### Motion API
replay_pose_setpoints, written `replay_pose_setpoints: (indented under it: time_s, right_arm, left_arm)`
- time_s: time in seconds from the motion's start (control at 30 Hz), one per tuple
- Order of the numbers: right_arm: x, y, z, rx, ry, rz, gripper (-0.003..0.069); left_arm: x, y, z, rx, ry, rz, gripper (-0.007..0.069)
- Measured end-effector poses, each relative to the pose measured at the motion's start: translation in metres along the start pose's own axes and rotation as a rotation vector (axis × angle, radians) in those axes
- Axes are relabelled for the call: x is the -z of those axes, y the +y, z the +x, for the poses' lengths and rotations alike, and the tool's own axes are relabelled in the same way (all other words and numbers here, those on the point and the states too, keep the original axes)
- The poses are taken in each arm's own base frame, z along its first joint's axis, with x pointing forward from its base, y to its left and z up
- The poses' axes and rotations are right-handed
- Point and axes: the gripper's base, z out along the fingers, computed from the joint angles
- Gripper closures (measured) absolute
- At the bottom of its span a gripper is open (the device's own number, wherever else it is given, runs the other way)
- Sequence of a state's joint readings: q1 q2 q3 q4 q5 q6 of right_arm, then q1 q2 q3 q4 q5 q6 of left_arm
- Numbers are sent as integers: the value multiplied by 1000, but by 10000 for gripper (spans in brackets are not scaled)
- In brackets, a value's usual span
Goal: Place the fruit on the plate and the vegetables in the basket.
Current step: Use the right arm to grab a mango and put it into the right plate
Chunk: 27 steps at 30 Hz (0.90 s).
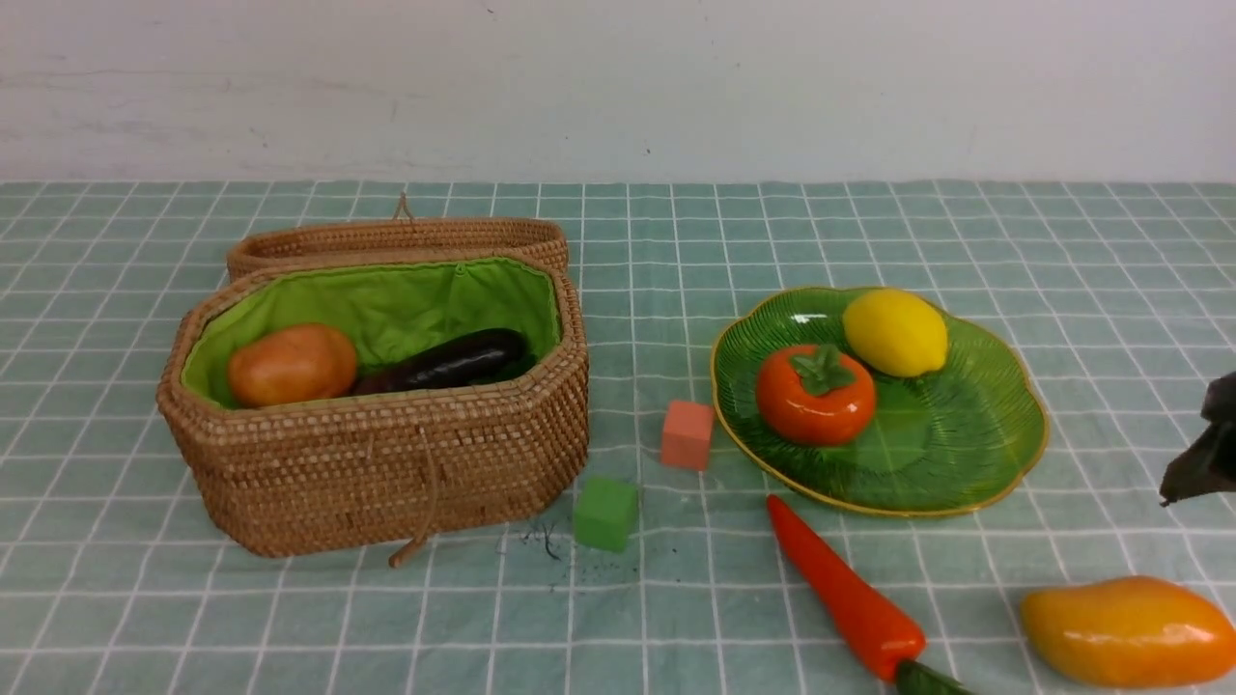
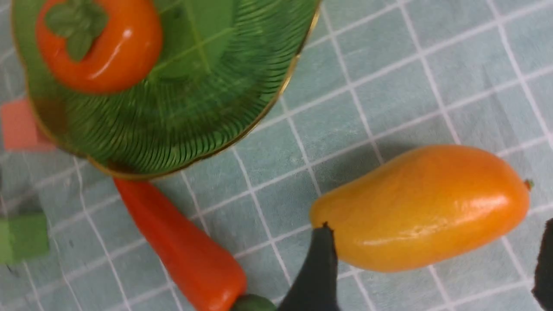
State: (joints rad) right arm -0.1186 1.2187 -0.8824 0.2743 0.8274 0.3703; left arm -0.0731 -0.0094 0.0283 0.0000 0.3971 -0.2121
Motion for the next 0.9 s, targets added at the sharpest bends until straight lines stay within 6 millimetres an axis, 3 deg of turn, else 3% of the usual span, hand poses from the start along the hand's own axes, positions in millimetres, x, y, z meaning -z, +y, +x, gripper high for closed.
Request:
replay_pose_setpoints:
  time_s: [0.1, 0.3, 0.63, 0.9]
  right_arm:
    - [-8, -2, -4, -340, -4, 23, -19]
    - [-31, -7, -12, -601, -11, 90, 25]
    - [-92, -16, -11, -762, 145, 204, 46]
    - [-121, -23, -14, -769, 171, 260, 46]
  left_arm:
    - [0, 0, 0, 0, 0, 0, 529]
    - [0, 0, 0, 0, 0, 0, 522]
    - [0, 0, 0, 0, 0, 0, 511]
    - [0, 0, 0, 0, 0, 0, 501]
